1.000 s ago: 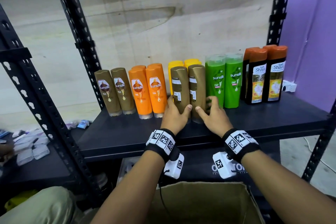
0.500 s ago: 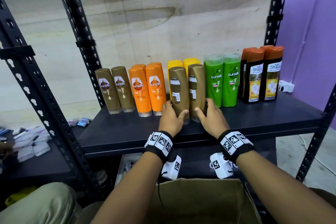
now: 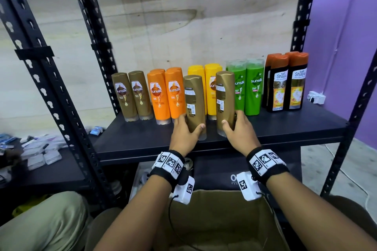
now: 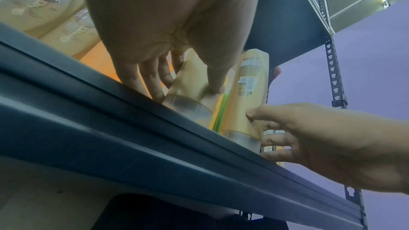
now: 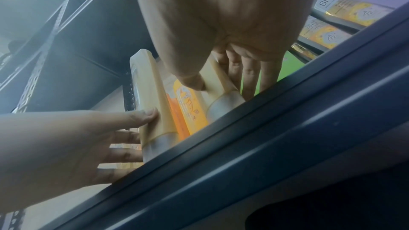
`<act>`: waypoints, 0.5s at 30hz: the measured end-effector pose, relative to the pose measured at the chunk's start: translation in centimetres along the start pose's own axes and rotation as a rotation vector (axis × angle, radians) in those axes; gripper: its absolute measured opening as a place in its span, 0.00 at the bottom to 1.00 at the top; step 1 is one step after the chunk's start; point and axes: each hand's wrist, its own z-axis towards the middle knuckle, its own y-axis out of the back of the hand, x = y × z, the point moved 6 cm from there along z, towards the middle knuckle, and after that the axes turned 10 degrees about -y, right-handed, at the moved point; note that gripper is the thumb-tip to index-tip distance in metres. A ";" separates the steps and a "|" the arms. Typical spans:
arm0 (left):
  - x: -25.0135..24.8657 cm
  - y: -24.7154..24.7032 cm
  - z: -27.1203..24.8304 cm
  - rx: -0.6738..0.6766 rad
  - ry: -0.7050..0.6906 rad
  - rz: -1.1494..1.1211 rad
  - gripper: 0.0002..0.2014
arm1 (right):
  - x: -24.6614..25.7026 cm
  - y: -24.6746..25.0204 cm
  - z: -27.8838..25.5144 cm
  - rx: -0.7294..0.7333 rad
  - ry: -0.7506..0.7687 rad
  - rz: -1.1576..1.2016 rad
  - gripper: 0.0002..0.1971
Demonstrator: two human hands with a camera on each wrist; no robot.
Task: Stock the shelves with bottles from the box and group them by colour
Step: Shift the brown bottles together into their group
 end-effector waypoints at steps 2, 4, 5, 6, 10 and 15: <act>-0.1 0.1 0.0 0.007 -0.012 -0.008 0.37 | 0.0 0.1 -0.2 -0.008 -0.004 0.008 0.24; -0.1 0.2 0.0 0.012 -0.014 -0.013 0.36 | -0.1 0.1 -0.2 -0.009 -0.007 0.024 0.24; 0.0 0.2 0.1 0.015 -0.008 -0.022 0.36 | -0.2 0.1 -0.2 -0.007 -0.010 0.037 0.24; 0.0 0.2 0.3 0.022 -0.003 -0.040 0.36 | -0.3 0.1 -0.1 -0.003 -0.016 0.059 0.25; -0.1 0.0 1.2 0.107 0.017 -0.245 0.30 | -0.6 0.2 0.7 0.025 -0.036 0.197 0.30; -1.1 0.3 2.8 0.131 -0.003 -0.383 0.31 | 0.2 -0.1 2.1 0.071 -0.059 0.441 0.34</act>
